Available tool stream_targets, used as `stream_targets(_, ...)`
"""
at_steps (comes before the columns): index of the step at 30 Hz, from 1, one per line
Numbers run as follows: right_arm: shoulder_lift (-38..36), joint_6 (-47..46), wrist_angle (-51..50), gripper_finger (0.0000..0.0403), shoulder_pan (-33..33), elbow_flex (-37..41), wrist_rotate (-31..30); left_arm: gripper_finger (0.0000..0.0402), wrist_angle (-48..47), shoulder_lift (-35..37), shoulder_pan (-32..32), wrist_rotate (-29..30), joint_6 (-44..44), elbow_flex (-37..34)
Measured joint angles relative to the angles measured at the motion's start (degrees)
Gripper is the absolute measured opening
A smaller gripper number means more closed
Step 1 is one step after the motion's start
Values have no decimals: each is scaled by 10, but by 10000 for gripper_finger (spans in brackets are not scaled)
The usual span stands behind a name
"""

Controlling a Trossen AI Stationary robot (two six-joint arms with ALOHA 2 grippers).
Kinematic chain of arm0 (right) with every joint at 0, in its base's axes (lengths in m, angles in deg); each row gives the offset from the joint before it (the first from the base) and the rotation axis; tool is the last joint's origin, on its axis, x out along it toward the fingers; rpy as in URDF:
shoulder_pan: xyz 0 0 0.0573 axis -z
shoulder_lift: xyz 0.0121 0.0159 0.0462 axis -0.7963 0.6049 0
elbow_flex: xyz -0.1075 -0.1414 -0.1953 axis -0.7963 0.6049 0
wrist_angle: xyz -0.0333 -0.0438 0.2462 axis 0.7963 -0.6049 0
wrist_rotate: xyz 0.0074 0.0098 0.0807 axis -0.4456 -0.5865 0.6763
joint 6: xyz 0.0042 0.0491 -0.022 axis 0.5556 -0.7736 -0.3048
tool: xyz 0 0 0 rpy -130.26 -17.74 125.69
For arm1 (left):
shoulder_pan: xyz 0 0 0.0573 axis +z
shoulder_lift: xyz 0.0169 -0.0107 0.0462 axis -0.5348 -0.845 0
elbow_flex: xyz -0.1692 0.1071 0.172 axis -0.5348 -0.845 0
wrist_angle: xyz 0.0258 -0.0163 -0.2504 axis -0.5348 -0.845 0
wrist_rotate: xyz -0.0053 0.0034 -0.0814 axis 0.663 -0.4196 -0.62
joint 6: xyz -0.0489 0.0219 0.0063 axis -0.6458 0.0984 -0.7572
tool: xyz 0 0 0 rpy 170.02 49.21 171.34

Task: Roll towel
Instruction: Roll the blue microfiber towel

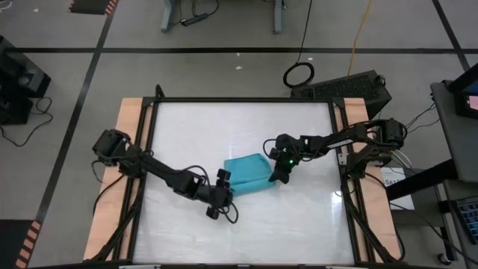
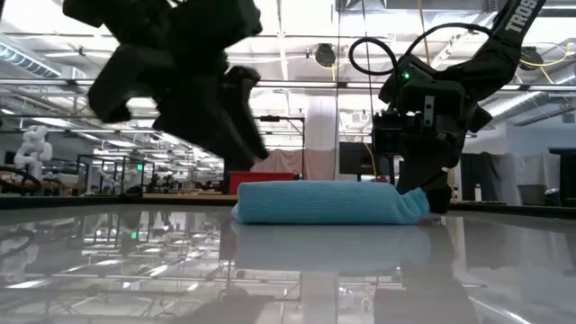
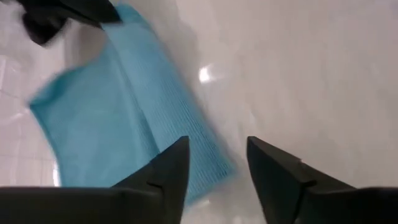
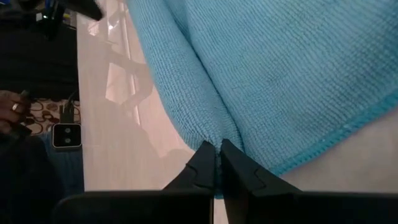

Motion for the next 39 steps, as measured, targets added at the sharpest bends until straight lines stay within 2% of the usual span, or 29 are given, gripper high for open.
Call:
stream_targets(4,0,0,-3,4,1,0,-1,219,4,0,2,1,4,1)
stream_targets(7,0,0,-3,4,5,0,-2,246,5,-12,14,-55,4,0)
stream_targets(17,0,-3,-3,4,10,0,-4,251,2,-52,31,-30,3,0)
stream_targets(24,0,-3,-3,4,10,0,-1,246,-3,-74,60,-50,-102,2)
stream_targets(28,-1,22,1,12,10,0,2,209,-2,-79,76,-74,-116,3)
stream_targets(31,-16,67,7,40,11,0,17,154,-4,-80,86,-80,-116,2)
stream_targets(37,-88,159,-5,150,19,0,13,25,-4,-80,108,-99,-146,2)
stream_targets(39,-115,200,-9,184,17,0,9,16,4,-80,114,-115,-146,2)
